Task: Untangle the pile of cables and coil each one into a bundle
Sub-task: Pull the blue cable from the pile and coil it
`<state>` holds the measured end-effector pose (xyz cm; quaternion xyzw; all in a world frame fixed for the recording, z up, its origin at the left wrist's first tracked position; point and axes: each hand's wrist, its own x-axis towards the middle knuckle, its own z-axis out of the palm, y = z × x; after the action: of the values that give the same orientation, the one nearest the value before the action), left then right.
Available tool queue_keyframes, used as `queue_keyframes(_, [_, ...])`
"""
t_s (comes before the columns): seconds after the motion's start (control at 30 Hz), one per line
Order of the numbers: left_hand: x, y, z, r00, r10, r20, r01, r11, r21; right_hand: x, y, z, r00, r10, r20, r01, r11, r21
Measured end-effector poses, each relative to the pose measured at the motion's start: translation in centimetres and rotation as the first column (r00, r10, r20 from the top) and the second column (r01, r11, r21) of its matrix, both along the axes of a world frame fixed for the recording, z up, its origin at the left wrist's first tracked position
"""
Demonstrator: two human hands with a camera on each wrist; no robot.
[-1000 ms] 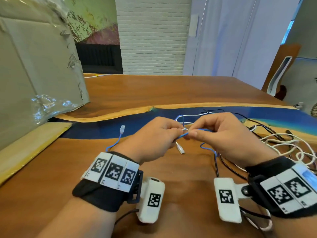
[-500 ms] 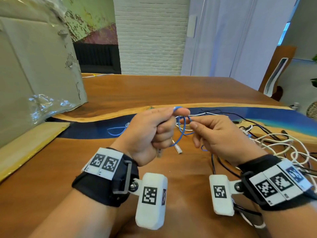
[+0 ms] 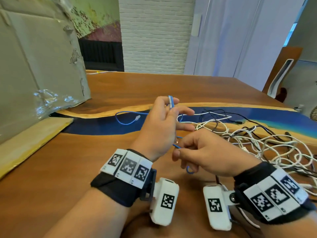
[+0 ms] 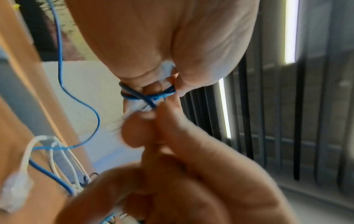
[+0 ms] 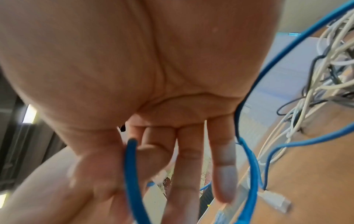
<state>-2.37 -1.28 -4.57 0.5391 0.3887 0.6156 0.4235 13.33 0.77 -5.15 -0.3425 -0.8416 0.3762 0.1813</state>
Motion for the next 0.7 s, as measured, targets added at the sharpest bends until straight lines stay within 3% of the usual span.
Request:
queue_keyframes(0.07, [-0.4,0.5,-0.6,0.975,0.040,-0.218,-0.038,0.999,0.014,0.3,0.4,0.1,0.995,-0.034,-0.089,0.036,0.999,0.020])
queue_keyframes(0.13, [-1.3,0.7,-1.0,0.898,0.058,-0.436,-0.069,0.998,-0.009,0.5,0.8,0.0,0.964,-0.086,-0.252,0.085,0.996,-0.018])
queue_keyframes(0.2, [-2.0,0.7,-0.9,0.877,-0.010,-0.481,-0.062,0.989,-0.132,0.9,1.2,0.2,0.892,-0.189,-0.412,0.170,0.982,-0.083])
queue_keyframes(0.3, [-2.2,0.3,-0.4,0.858,-0.108,-0.503,-0.014,0.973,-0.232,1.8,1.8,0.7,0.799,-0.333,-0.501,0.350,0.935,-0.064])
queue_keyframes(0.4, [-2.1,-0.1,0.2,0.887,-0.221,-0.406,0.116,0.956,-0.268,2.1,2.1,0.7,0.748,-0.354,-0.561,0.369,0.925,-0.091])
queue_keyframes(0.57, [-2.9,-0.4,0.4,0.901,-0.299,-0.314,0.197,0.928,-0.317,1.9,2.3,0.7,0.614,-0.357,-0.704,0.181,0.932,-0.314])
queue_keyframes(0.63, [-3.0,-0.4,0.4,0.931,-0.320,-0.177,0.259,0.919,-0.298,2.1,2.3,0.9,0.578,-0.396,-0.714,0.131,0.908,-0.397])
queue_keyframes(0.7, [-3.0,-0.5,0.8,0.944,-0.331,0.017,0.325,0.913,-0.249,2.4,2.3,0.9,0.598,-0.426,-0.679,0.147,0.891,-0.429])
